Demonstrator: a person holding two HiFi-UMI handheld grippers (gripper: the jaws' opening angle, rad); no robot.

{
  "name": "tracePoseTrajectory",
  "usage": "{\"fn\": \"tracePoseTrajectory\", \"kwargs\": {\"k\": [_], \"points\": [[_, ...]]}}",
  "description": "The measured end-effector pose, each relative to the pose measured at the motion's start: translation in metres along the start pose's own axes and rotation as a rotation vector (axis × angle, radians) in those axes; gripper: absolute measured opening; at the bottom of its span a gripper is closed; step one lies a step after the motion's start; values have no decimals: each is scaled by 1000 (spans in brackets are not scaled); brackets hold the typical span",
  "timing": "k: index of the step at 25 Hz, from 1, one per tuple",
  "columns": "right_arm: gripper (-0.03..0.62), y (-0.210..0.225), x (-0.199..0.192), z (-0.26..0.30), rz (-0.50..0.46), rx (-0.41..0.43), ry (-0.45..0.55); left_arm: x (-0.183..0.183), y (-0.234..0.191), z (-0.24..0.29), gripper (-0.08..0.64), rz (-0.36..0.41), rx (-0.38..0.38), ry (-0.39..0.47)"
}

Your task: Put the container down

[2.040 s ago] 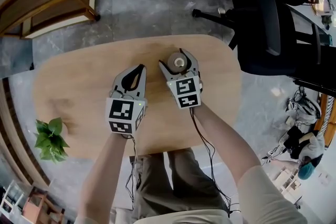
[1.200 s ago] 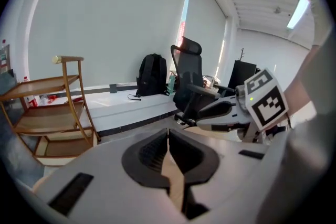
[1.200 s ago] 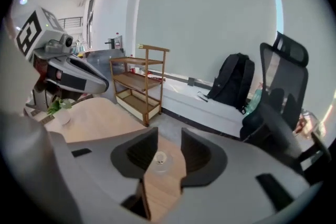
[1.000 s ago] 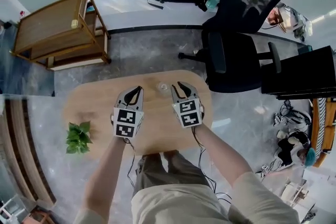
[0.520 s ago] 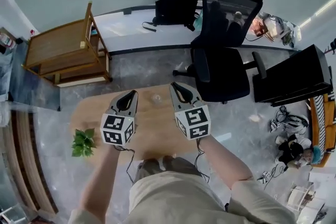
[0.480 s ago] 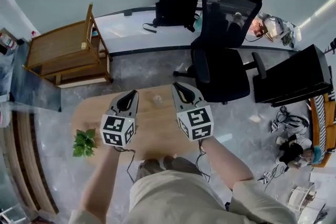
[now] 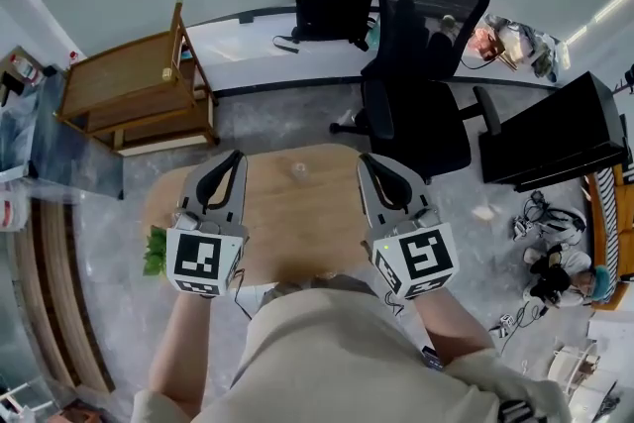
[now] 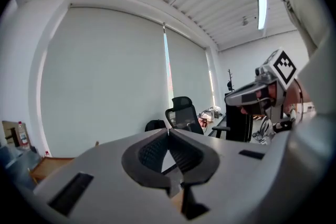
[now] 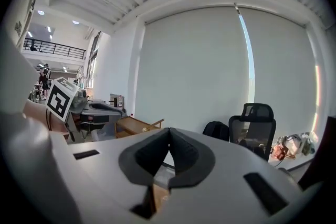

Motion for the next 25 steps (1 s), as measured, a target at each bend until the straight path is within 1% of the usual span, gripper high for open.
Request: {"fn": "tracePoseTrajectory", "kwargs": {"k": [2,5,8,10,13,17,20,25], "points": [[-3,3,4,-16,-27,-5,23,4,7,-13,12,10,12,7],[-3,6,8,-38,-67,-12,46,6,19,-30,12,-1,17,15],[-3,5,10,-55,-62,0,58,7,31,-43,12,-3,25,21],[-3,2,9,-61,-58,12,59,8,38,-48,12,14,28,20],[-3,-1,0,-64,-54,19,42,6,49,-48,12,36,18,7],[-3,-2,-10,-62,-43,30,26,1,61,-45,12,34,-9,-19],[-3,-1,-10,-60,-38,40,32,2,64,-44,12,49,-13,-26],[-5,2,-6,-60,-43,46,47,6,64,-44,12,39,-6,-24]]}}
Point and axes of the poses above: the fingertips, and each gripper's own axes: z forward along the fingers, y to its right, x out of its top, the point moved 8 cm from there along -z, backward along the fingers, and after that the axes turned 11 degrees about -y, right-handed, at the moved point
